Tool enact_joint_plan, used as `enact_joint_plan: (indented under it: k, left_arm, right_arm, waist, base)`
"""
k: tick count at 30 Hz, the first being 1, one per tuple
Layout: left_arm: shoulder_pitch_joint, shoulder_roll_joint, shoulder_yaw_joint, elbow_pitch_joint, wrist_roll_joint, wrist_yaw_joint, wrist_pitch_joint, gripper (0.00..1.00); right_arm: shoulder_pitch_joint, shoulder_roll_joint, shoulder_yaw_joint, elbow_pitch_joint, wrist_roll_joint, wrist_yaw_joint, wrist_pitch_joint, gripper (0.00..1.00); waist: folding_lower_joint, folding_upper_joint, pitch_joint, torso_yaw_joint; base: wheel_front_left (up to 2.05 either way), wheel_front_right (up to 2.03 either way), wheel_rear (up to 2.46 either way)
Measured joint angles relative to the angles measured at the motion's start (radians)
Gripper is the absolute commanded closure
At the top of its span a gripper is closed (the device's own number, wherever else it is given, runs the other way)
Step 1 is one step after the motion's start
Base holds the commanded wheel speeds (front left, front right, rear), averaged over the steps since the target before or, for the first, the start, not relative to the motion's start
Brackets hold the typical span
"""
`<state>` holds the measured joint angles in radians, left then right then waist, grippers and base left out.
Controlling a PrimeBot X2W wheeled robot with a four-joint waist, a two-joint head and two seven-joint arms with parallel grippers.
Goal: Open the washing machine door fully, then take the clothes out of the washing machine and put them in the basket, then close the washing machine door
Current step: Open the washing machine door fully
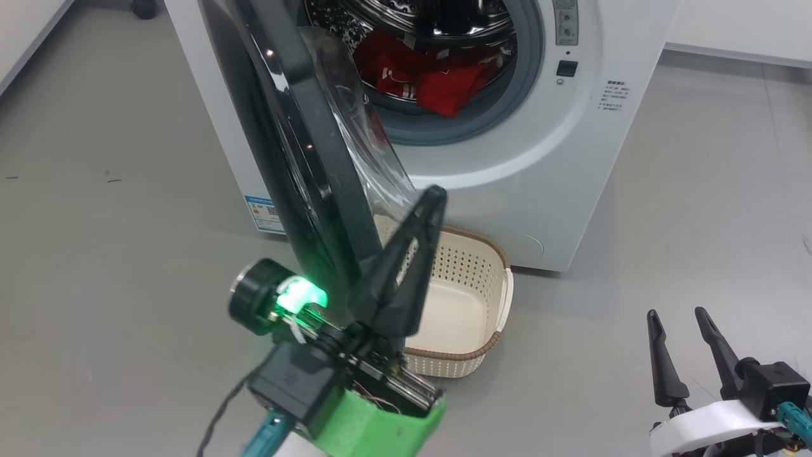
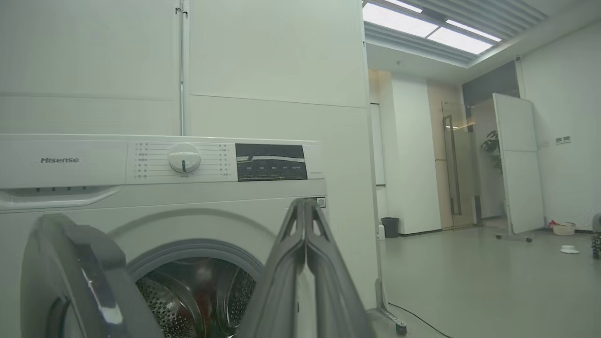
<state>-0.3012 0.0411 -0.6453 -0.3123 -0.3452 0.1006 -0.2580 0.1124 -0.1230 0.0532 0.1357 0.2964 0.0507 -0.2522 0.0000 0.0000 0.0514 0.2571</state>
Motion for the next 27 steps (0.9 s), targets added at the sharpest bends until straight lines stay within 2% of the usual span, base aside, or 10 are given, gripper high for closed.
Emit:
enact_joint_plan:
  k: [6,11,17,27]
  left_arm:
    - [0.041,0.005,-0.126,0.099,-0.052,-0.022,0.062,1.00]
    - [0.075,0.007,-0.178,0.186,-0.080,-0.027,0.139,1.00]
    - [0.084,0.008,-0.180,0.257,-0.111,-0.008,0.186,1.00]
    - [0.084,0.008,-0.129,0.337,-0.114,0.009,0.196,1.00]
  right_arm:
    - [0.000,0.004,-0.001,0.004,-0.002,0.001,0.000,0.00]
    - [0.000,0.009,-0.002,0.007,-0.007,0.005,0.000,0.00]
    - [0.000,0.011,-0.004,0.010,-0.008,0.010,0.000,0.00]
    - [0.000,0.013,-0.010,0.017,-0.016,0.010,0.000,0.00]
  waist:
    - [0.0000,0.0000,-0.001,-0.008]
    - [0.0000,0.0000,0.000,-0.014]
    - [0.0000,0.0000,0.004,-0.019]
    - [0.0000,0.0000,0.006,-0.023]
  base:
    - [0.00,0.00,0.00]
    - [0.00,0.00,0.00]
    - [0.00,0.00,0.00]
    - [0.00,0.00,0.00]
